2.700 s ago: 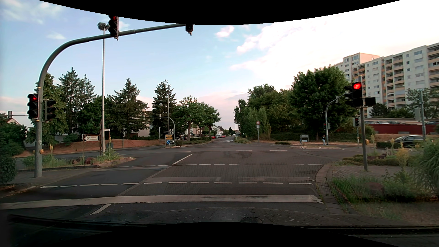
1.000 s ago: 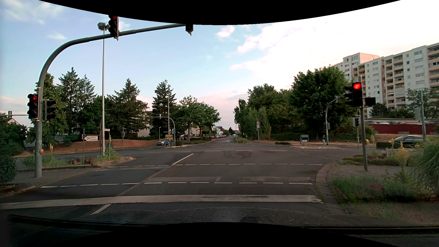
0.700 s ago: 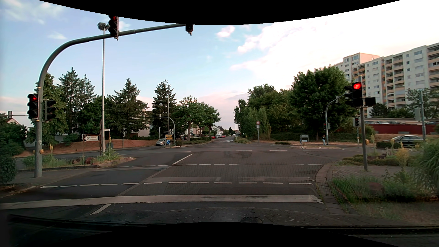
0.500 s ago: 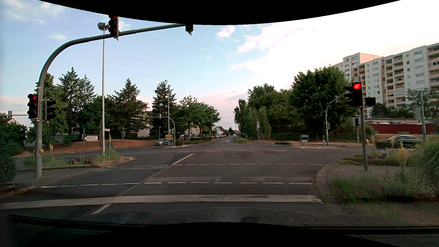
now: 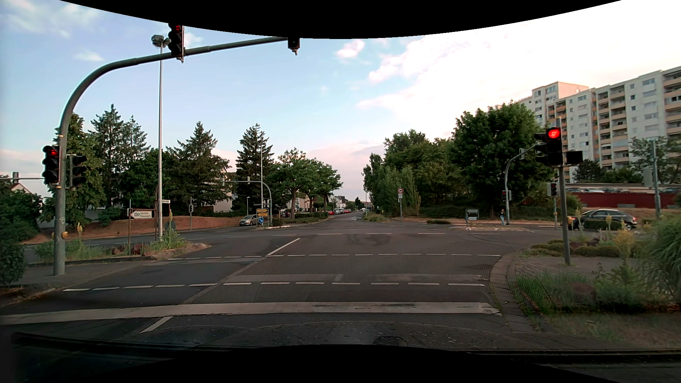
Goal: Follow the waypoints while adhering to traffic rules and regulations
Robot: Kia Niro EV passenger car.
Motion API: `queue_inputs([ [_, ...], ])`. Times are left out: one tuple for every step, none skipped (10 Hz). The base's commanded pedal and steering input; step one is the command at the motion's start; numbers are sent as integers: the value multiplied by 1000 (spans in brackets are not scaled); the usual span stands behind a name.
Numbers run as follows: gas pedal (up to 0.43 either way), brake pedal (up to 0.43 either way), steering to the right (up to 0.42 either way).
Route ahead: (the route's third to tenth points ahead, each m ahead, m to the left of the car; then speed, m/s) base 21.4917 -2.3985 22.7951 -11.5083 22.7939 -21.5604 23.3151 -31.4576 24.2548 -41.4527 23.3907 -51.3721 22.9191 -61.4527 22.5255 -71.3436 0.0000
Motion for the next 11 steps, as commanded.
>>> queue_inputs([
  [0, 262, 44],
  [0, 262, 44],
  [0, 262, 44],
  [0, 256, 44],
  [0, 262, 44],
  [0, 262, 44],
  [0, 262, 44],
  [0, 262, 44],
  [0, 262, 44],
  [0, 262, 44],
  [0, 262, 44],
])
